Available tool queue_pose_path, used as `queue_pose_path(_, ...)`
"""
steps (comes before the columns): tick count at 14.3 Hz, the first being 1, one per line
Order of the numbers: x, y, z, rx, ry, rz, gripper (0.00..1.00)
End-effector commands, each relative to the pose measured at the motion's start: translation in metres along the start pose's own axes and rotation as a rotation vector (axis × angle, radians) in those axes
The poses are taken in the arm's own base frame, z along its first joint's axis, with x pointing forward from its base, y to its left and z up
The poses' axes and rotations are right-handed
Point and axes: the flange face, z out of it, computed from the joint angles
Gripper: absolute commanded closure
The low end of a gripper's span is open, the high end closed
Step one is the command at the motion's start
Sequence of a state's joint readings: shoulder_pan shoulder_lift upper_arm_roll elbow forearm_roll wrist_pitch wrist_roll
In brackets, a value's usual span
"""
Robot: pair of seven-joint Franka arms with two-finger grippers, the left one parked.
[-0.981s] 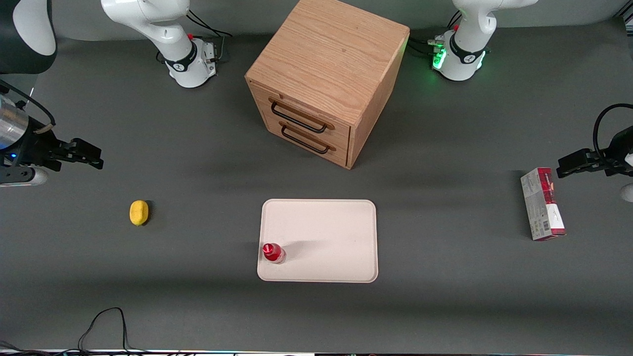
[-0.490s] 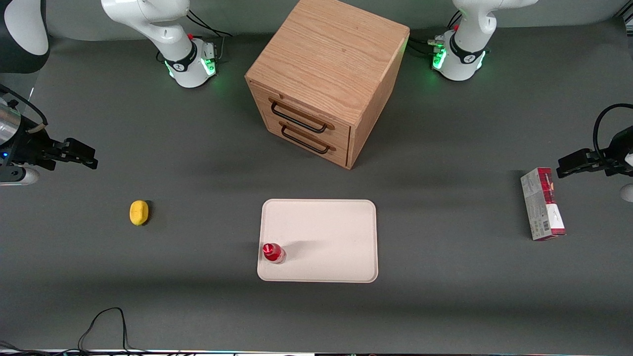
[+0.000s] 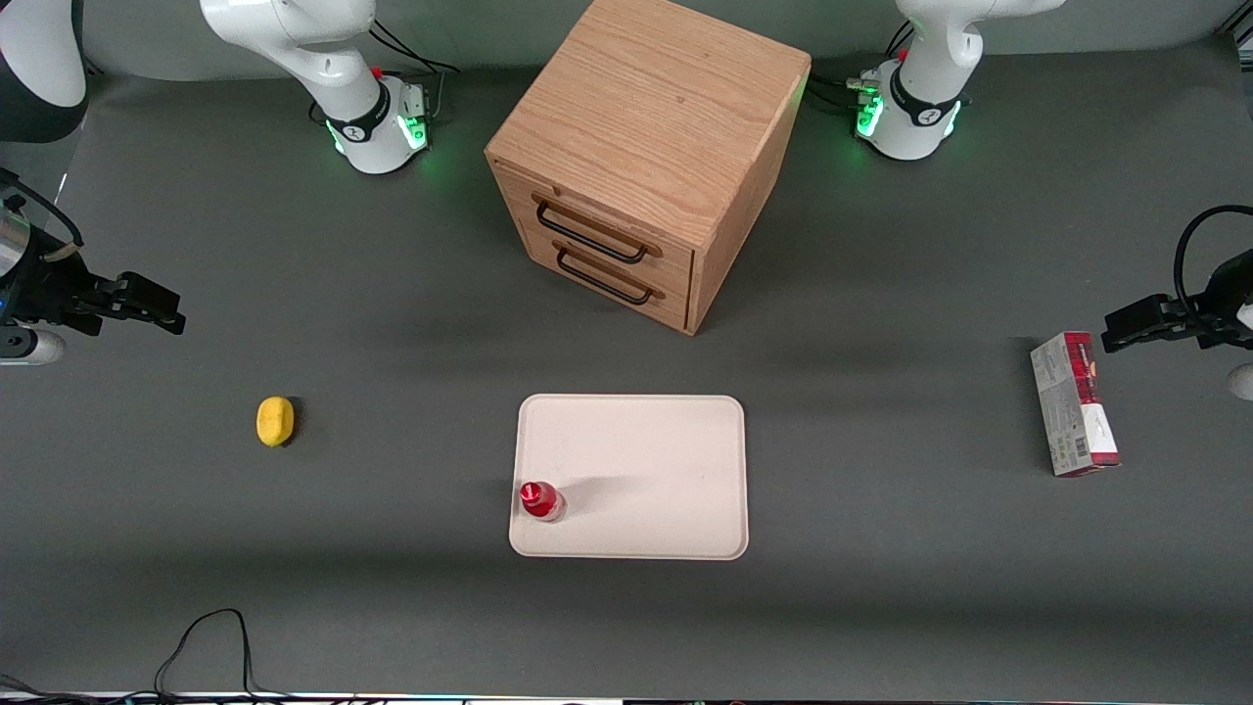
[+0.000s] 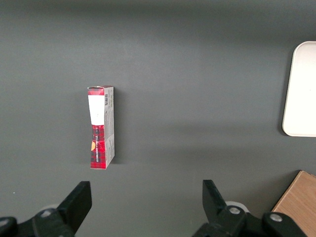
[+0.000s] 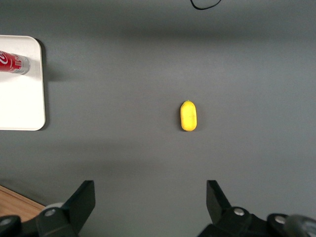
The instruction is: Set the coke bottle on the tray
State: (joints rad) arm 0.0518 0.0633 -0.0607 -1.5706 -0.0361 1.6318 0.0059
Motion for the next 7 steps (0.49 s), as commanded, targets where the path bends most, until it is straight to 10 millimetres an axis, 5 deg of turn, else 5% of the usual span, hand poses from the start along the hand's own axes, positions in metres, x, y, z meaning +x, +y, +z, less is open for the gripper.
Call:
queue_pose_path(1, -0.0045, -0.0033, -0.0052, 0.038, 0.015, 0.046, 0.0)
queue_pose_path(7, -0.0038, -0.0041, -0.0033, 0.053, 0.01, 0.05, 0.0)
